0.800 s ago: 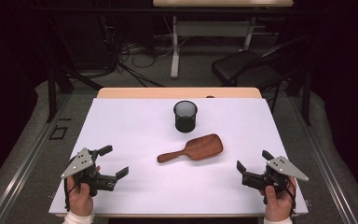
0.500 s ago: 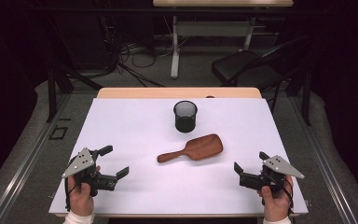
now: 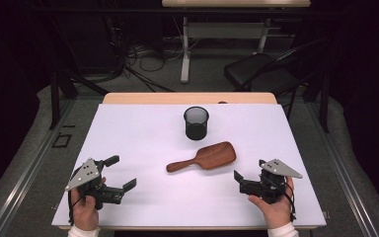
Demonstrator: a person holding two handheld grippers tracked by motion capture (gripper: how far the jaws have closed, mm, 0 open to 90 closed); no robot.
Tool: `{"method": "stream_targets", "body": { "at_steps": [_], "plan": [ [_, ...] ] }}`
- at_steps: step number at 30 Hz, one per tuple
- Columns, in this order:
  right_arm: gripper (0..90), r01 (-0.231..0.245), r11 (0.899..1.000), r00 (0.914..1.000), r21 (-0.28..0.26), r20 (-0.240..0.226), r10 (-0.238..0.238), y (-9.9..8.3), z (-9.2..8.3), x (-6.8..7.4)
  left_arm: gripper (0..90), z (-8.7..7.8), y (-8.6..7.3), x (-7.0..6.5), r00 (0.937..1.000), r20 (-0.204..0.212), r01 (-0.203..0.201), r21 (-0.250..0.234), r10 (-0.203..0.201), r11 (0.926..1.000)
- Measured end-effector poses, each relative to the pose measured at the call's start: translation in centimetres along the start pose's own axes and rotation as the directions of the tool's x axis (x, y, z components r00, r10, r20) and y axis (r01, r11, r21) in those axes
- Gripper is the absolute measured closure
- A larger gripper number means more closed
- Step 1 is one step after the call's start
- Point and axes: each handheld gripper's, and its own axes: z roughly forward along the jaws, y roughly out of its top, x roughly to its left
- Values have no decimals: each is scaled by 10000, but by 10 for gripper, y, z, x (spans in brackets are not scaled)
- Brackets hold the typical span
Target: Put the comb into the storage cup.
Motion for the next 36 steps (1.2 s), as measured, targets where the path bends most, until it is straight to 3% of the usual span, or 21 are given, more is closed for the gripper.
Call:
{"method": "stream_targets", "body": {
  "at_steps": [4, 9, 14, 15, 18, 26, 32, 36],
  "plan": [
    [116, 424, 9990, 9984, 121, -367, -420, 7, 13, 14, 2, 1, 0, 0, 10000, 13, 14, -3, -14, 10000],
    [158, 548, 9982, 9960, 227, -719, -531, 12, 27, 27, 2, 1, -1, 1, 10000, 34, 63, 24, -63, 10000],
    [273, 882, 9959, 9907, 200, -1061, -856, 20, 46, 46, 2, 1, -1, 2, 9999, 55, 97, 6, -97, 10000],
    [333, 866, 9957, 9891, 326, -1221, -820, 23, 54, 53, 3, 1, -1, 2, 9999, 65, 103, -1, -103, 9999],
    [386, 943, 9943, 9869, 506, -1363, -866, 27, 65, 62, 2, 1, -1, 2, 9999, 84, 80, 2, -80, 10000],
    [452, 858, 9947, 9871, 570, -1405, -771, 34, 87, 76, 2, 0, -1, 3, 9999, 58, 130, -32, -130, 9999],
    [480, 898, 9915, 9865, 946, -1455, -755, 38, 99, 85, 2, 0, -1, 3, 9999, 65, 149, -24, -149, 9999],
    [600, 751, 9899, 9823, 1204, -1796, -527, 40, 111, 90, 2, 1, -2, 3, 9998, 35, 192, -40, -192, 9998]
  ]
}}
